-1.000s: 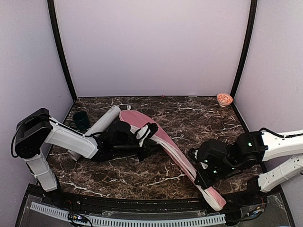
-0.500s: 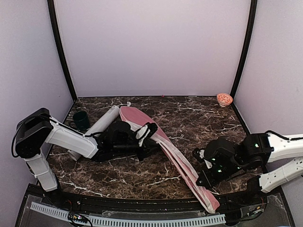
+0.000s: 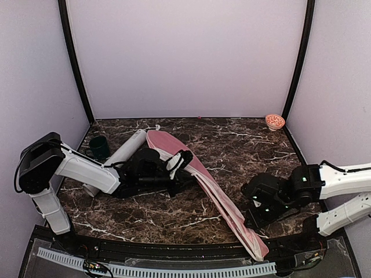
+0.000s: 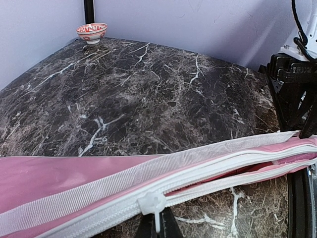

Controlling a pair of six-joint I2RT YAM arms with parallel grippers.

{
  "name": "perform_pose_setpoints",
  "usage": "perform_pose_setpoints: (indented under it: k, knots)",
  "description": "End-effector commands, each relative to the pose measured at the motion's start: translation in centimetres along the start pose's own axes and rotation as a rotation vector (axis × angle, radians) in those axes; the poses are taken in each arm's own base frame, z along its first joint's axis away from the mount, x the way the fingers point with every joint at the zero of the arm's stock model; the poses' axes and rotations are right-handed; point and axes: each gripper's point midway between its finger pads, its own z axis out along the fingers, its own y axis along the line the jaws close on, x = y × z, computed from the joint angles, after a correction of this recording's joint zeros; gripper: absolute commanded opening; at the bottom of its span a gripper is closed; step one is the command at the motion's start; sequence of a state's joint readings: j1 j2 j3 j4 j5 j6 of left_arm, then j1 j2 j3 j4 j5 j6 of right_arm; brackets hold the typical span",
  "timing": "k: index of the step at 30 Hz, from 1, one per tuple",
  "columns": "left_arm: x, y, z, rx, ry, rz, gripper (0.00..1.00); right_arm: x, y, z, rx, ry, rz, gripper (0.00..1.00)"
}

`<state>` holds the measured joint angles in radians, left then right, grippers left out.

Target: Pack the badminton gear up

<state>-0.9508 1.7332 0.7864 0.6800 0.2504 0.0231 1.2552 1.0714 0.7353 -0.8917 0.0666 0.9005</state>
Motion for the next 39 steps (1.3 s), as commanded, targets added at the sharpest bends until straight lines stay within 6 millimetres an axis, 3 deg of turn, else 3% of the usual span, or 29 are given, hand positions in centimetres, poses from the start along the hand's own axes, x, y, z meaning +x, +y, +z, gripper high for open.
perform_pose_setpoints:
  k: [1,7,12,20,28,35,37,39]
  knots:
    - [-3.3,0.0,0.0,0.017,-0.089,0.027,0.00,-3.2,1.6,-1.8,-0.005,-0.101,-0.058,0.35]
    - [-3.4,-0.1,0.0,0.025,-0.085,0.034,0.00,-7.3,6.0,-4.0,-0.113,-0.223,-0.199,0.37]
    - [-3.5,-0.4,-0.2,0.038,-0.088,0.033,0.00,-9.2,7.8,-2.6,-0.135,-0.235,-0.260,0.33]
    - [-3.7,-0.5,-0.5,0.037,-0.085,0.041,0.00,-9.8,6.7,-0.7,-0.132,-0.225,-0.249,0.29]
    - [-4.0,-1.3,-0.4,0.062,-0.084,0.039,0.00,-10.2,7.8,0.1,-0.186,-0.220,-0.263,0.00]
    - [-3.6,-2.1,-0.3,0.068,-0.071,0.047,0.00,-10.6,7.3,0.0,-0.180,-0.231,-0.240,0.00]
    - [-3.5,-2.0,-0.3,0.065,-0.070,0.047,0.00,-10.9,7.1,-0.3,-0.162,-0.234,-0.238,0.12]
    - [-3.5,-2.0,-0.3,0.065,-0.069,0.050,0.00,-11.4,7.0,-0.8,-0.150,-0.253,-0.239,0.18]
